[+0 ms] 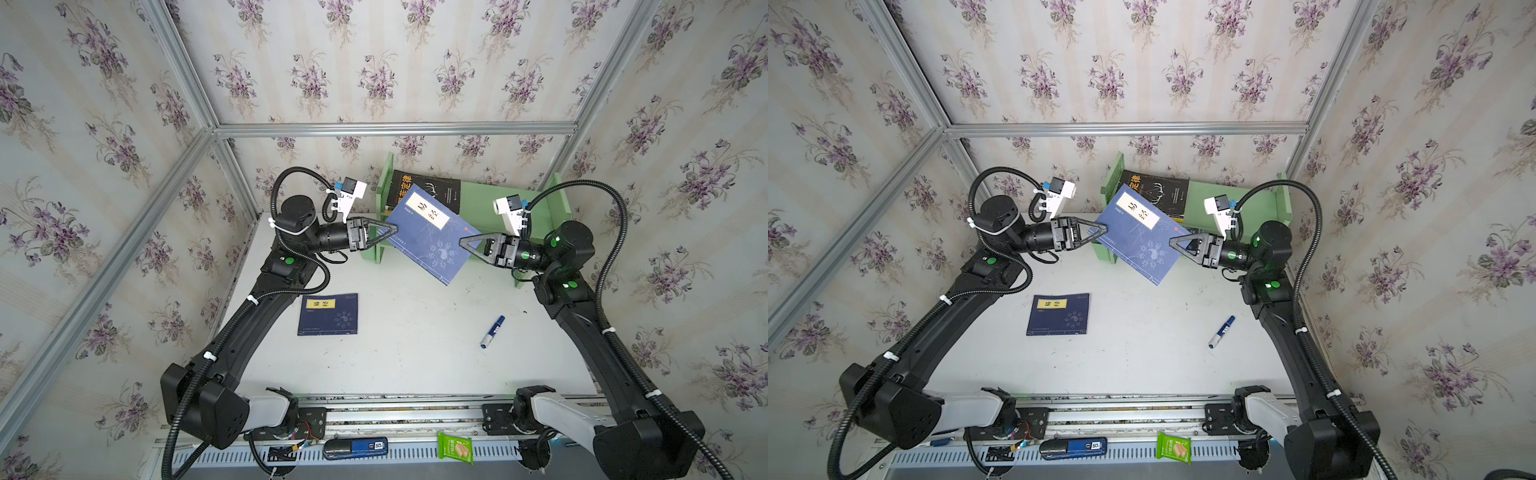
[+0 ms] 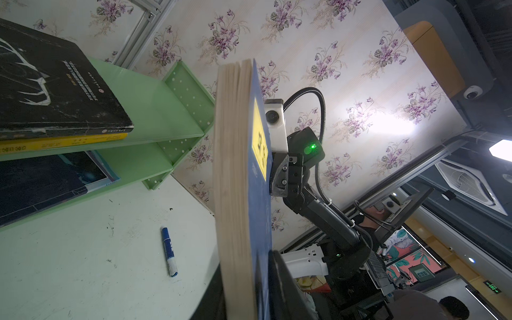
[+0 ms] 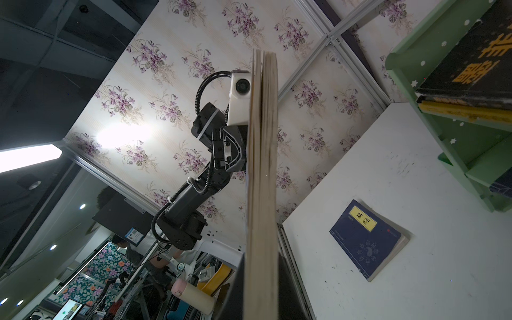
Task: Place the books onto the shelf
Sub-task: 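Lift the dark-blue book with both grippers toward the shelf's top tier, then lower the dark-blue book flat onto the black book with both grippers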
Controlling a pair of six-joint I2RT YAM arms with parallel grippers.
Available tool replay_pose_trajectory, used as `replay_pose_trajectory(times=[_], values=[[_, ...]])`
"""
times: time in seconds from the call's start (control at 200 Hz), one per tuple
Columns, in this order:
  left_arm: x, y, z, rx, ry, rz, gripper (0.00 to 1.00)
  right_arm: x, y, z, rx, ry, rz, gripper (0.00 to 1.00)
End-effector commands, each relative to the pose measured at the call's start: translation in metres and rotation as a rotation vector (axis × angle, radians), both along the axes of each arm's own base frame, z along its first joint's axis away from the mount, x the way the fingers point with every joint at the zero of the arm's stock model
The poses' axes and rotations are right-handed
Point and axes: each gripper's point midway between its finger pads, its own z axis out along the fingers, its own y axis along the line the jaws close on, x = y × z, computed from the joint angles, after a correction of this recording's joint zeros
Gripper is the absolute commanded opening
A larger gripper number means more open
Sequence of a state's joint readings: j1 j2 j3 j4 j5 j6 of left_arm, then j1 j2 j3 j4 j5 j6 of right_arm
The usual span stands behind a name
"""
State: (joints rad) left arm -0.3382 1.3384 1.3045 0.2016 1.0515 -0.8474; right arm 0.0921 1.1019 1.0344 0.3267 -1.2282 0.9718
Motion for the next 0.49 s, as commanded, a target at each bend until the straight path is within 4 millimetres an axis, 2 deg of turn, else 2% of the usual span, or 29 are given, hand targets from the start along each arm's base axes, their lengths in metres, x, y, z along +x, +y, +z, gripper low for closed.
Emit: replay_pose_trajectory(times=[0.0, 0.175, 0.245, 0.32, 0.445, 0.49], values=[[-0.003, 0.001, 0.011, -0.020, -0.056, -0.006, 0.22, 0.001, -0.001, 0.012, 0.013, -0.057, -0.011, 0.03], [0.000, 0.002, 0.016, -0.037, -0.066, 0.018, 0.16, 0.011, -0.002, 0.007, 0.019, -0.038, -0.052, 0.04], [0.002, 0.003, 0.019, -0.050, -0.074, 0.033, 0.14, 0.020, -0.004, 0.003, 0.018, -0.012, -0.086, 0.10], [0.004, 0.004, 0.023, -0.066, -0.083, 0.049, 0.10, 0.032, -0.006, -0.005, 0.013, 0.030, -0.128, 0.13], [0.011, 0.005, 0.027, -0.089, -0.078, 0.088, 0.08, 0.052, -0.010, -0.019, 0.027, 0.107, -0.191, 0.30], [0.016, 0.007, 0.028, -0.097, -0.076, 0.111, 0.08, 0.057, -0.011, -0.022, 0.041, 0.127, -0.197, 0.41]])
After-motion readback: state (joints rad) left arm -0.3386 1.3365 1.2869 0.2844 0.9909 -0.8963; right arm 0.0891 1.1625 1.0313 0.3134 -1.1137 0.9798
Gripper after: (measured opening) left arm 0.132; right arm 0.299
